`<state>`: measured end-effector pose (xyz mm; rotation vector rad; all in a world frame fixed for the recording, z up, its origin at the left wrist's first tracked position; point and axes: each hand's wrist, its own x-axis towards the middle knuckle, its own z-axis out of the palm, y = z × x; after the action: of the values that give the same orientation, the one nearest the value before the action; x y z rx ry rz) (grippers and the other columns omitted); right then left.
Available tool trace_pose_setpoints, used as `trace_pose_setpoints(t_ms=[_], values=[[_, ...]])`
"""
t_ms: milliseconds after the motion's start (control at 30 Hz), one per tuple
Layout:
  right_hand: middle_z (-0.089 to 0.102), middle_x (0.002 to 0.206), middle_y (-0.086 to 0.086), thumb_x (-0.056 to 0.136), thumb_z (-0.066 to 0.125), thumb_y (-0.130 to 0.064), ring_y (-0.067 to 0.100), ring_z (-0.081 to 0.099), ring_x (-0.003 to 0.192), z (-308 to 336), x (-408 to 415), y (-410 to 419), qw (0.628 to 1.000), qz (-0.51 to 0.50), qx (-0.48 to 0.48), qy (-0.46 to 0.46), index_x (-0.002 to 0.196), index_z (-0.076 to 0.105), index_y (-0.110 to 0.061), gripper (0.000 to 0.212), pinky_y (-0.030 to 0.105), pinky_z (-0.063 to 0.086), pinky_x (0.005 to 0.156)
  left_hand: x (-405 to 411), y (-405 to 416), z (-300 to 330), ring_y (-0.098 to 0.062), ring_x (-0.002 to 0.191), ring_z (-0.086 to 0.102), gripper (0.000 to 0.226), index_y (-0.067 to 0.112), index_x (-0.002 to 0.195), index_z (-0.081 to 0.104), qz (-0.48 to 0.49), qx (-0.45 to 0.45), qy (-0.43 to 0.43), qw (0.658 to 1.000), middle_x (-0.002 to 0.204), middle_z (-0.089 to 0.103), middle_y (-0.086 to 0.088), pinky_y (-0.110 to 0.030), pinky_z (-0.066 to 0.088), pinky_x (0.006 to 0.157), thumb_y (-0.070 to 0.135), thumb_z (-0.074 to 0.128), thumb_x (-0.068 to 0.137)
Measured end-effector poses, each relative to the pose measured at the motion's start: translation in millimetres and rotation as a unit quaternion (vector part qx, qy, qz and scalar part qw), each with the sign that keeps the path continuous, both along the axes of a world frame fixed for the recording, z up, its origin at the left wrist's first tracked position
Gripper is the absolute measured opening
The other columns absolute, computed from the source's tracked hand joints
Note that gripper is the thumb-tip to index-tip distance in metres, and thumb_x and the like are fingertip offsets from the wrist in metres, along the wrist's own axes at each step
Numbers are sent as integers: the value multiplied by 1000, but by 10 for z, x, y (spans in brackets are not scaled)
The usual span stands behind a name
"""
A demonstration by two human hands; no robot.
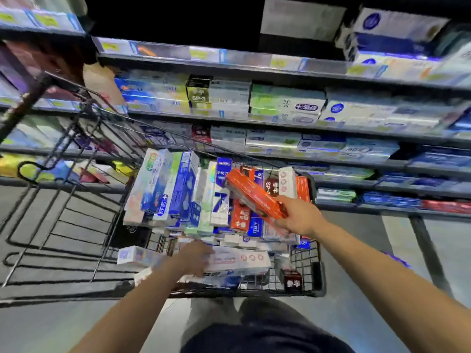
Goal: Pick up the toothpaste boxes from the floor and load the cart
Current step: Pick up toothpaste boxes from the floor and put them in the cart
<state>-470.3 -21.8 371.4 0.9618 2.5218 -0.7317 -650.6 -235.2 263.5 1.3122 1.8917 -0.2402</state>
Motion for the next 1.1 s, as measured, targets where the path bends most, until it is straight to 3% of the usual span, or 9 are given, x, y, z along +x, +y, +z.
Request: trace_pose_setpoints(t_ms=[167, 267, 367, 533, 633, 767, 933, 1000, 1100], values=[[67, 110, 1, 81, 66, -45, 22, 63, 94, -67, 75, -54, 997, -79, 3, 14, 124, 51, -25, 50, 31, 50, 79, -97, -21, -265, -18, 125, 48, 41, 17, 133, 54, 3, -14, -80, 997, 136, 52, -1, -22, 35, 99, 28, 53, 93], [68, 107, 0, 80, 68, -43, 20, 62, 88, -95, 160, -157, 992, -127, -16, 19, 119, 53, -26, 45, 34, 52, 82, -248, -95, -591, -24, 100, 62, 24, 28, 96, 66, 25, -32, -166, 985, 120, 63, -18, -31, 47, 85, 19, 66, 74], [66, 113, -1, 81, 68, -44, 19, 62, 94, -116, 184, -305, 991, -128, -20, 15, 122, 51, -26, 47, 32, 51, 85, -297, -136, -390, 5, 84, 60, 43, 9, 114, 64, 101, -4, -217, 971, 115, 63, -3, -8, 46, 76, -9, 64, 76], [60, 128, 1, 88, 60, -48, 23, 58, 113, -251, 26, -594, 1000, -19, 5, -18, 136, 42, -26, 56, 31, 45, 90, -582, -378, -49, -21, 91, 61, 46, -9, 127, 51, 146, 39, -168, 974, 116, 58, -18, -20, 46, 79, -16, 59, 82], [57, 132, 2, 89, 59, -41, 23, 55, 118, -508, -93, -754, 994, 90, 1, -64, 140, 38, -25, 58, 30, 43, 93, -713, -577, 191, -14, 105, 51, 38, 10, 122, 59, 229, 16, -192, 954, 115, 56, -6, -18, 35, 86, 3, 65, 85], [58, 131, 3, 91, 54, -45, 24, 56, 118, -1003, -151, -938, 982, 156, -7, -108, 135, 45, -28, 49, 33, 45, 94, -865, -922, 384, -9, 90, 60, 20, 20, 93, 64, 293, 24, -187, 937, 97, 70, -1, -30, 48, 95, 2, 65, 85], [55, 135, 4, 89, 57, -41, 26, 54, 119, -1456, -103, -908, 986, 105, -46, -125, 137, 40, -32, 51, 36, 45, 99, -834, -1050, 630, 18, 69, 60, 38, 29, 83, 60, 311, 28, -224, 923, 64, 63, 36, -2, 44, 63, -9, 64, 82], [56, 134, 5, 87, 63, -39, 25, 54, 120, -1424, -109, -909, 990, 78, -53, -105, 139, 41, -28, 57, 33, 43, 100, -880, -1084, 583, 7, 77, 64, 33, 28, 86, 62, 303, 35, -210, 929, 69, 69, 27, -5, 47, 69, -5, 67, 81], [56, 134, 5, 88, 61, -42, 24, 54, 119, -1186, -105, -935, 995, 35, -58, -78, 138, 43, -22, 57, 31, 43, 96, -949, -977, 552, -24, 95, 65, 20, 12, 99, 64, 309, 46, -173, 934, 90, 70, 0, -34, 53, 88, 0, 67, 83]])
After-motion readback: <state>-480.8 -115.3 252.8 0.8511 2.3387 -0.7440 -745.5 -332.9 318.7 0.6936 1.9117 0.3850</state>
